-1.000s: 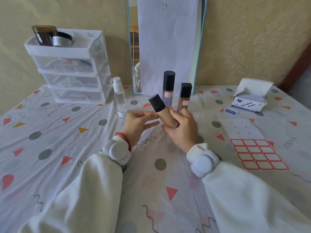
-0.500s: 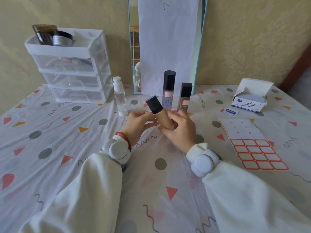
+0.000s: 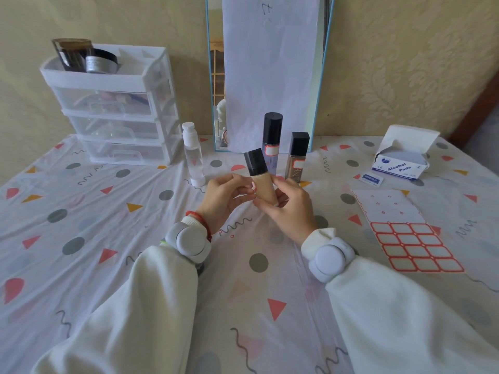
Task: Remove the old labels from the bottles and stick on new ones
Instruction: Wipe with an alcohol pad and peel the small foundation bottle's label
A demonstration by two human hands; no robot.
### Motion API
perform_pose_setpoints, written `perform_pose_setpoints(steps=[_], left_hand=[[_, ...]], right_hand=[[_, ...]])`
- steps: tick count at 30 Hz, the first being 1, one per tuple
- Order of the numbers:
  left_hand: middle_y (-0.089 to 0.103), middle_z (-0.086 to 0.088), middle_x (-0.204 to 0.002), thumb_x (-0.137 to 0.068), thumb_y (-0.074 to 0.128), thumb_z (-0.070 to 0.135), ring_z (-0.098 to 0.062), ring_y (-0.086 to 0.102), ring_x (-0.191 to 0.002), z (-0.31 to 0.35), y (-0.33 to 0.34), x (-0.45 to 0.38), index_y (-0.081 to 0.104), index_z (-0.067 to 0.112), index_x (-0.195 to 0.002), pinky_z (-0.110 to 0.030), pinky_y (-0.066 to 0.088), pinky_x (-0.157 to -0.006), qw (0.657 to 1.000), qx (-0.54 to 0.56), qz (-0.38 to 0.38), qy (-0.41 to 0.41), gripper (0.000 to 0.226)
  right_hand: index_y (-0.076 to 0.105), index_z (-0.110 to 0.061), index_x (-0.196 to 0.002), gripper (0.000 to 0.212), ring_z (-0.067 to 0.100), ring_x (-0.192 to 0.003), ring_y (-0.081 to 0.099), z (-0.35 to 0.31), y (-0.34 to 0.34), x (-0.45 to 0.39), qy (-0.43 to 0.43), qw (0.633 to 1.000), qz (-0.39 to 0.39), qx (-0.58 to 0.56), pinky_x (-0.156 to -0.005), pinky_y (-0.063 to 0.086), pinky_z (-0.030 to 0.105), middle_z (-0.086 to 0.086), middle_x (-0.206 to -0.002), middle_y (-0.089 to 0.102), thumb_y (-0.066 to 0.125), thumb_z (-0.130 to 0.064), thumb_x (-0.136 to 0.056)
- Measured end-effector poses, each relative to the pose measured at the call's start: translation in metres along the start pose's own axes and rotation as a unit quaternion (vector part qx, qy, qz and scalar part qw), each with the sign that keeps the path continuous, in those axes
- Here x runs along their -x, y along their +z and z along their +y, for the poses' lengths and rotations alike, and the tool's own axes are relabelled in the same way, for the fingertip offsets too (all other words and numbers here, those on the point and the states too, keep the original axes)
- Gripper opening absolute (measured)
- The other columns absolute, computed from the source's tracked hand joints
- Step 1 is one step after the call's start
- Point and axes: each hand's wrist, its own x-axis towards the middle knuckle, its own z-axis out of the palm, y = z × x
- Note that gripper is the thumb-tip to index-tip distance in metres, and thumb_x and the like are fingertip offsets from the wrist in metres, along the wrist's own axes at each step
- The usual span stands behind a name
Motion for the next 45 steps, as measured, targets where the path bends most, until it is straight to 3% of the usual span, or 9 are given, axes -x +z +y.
perform_pose_setpoints(steps=[8, 15, 24, 29, 34, 45], left_hand=[[0.070, -0.019, -0.088, -0.085, 0.061, -0.006, -0.027, 0.069, -0.086, -0.0025, 0.0009, 0.0016, 0.069, -0.006, -0.080, -0.032, 0.058, -0.080, 0.999, -0.033, 0.018, 0.010, 0.009], [0.070, -0.011, -0.074, -0.082, 0.060, -0.011, -0.022, 0.068, -0.077, -0.0024, 0.0021, 0.0014, 0.069, -0.001, -0.064, -0.028, 0.057, -0.074, 0.999, -0.033, 0.036, 0.022, 0.023], [0.070, -0.011, -0.069, -0.081, 0.060, -0.012, -0.018, 0.070, -0.071, -0.0028, 0.0019, 0.0011, 0.068, -0.002, -0.063, -0.024, 0.056, -0.070, 0.998, -0.032, 0.047, 0.031, 0.023], [0.071, -0.011, -0.069, -0.080, 0.062, -0.011, -0.018, 0.070, -0.072, -0.0032, 0.0009, 0.0016, 0.070, 0.002, -0.058, -0.024, 0.056, -0.071, 0.998, -0.027, 0.043, 0.036, 0.027], [0.071, -0.014, -0.074, -0.079, 0.064, -0.009, -0.020, 0.070, -0.076, -0.0035, -0.0004, 0.0011, 0.069, -0.004, -0.064, -0.025, 0.056, -0.074, 0.997, -0.036, 0.051, 0.040, 0.016], [0.066, -0.014, -0.077, -0.087, 0.047, -0.008, -0.025, 0.065, -0.080, 0.0007, 0.0015, 0.0023, 0.062, 0.000, -0.073, -0.030, 0.055, -0.077, 1.000, 0.023, 0.003, 0.012, 0.021]], right_hand=[[0.067, -0.016, -0.120, 0.054, 0.021, -0.082, 0.060, 0.0033, -0.0004, 0.0000, -0.003, 0.999, 0.019, 0.042, -0.073, 0.050, 0.031, -0.002, -0.093, 0.059, 0.084, -0.027, -0.070], [0.064, -0.018, -0.125, 0.058, 0.019, -0.088, 0.061, 0.0044, 0.0003, 0.0004, 0.006, 0.999, 0.005, 0.033, -0.079, 0.050, 0.027, 0.002, -0.106, 0.064, 0.082, -0.034, -0.072], [0.062, -0.019, -0.127, 0.058, 0.015, -0.091, 0.059, 0.0061, 0.0017, 0.0008, 0.027, 1.000, -0.006, 0.012, -0.079, 0.045, 0.020, 0.000, -0.109, 0.063, 0.079, -0.036, -0.075], [0.064, -0.021, -0.124, 0.055, 0.013, -0.083, 0.060, 0.0060, 0.0013, -0.0004, 0.047, 0.999, -0.002, -0.006, -0.078, 0.050, 0.026, -0.005, -0.099, 0.063, 0.080, -0.035, -0.073], [0.063, -0.024, -0.114, 0.050, 0.011, -0.076, 0.063, 0.0059, 0.0009, -0.0005, 0.084, 0.996, 0.009, -0.023, -0.075, 0.055, 0.034, -0.009, -0.082, 0.065, 0.083, -0.034, -0.069], [0.062, -0.020, -0.115, 0.050, 0.015, -0.083, 0.064, 0.0008, -0.0002, 0.0019, 0.061, 0.997, 0.003, -0.038, -0.077, 0.056, 0.037, -0.003, -0.097, 0.069, 0.083, -0.032, -0.071]])
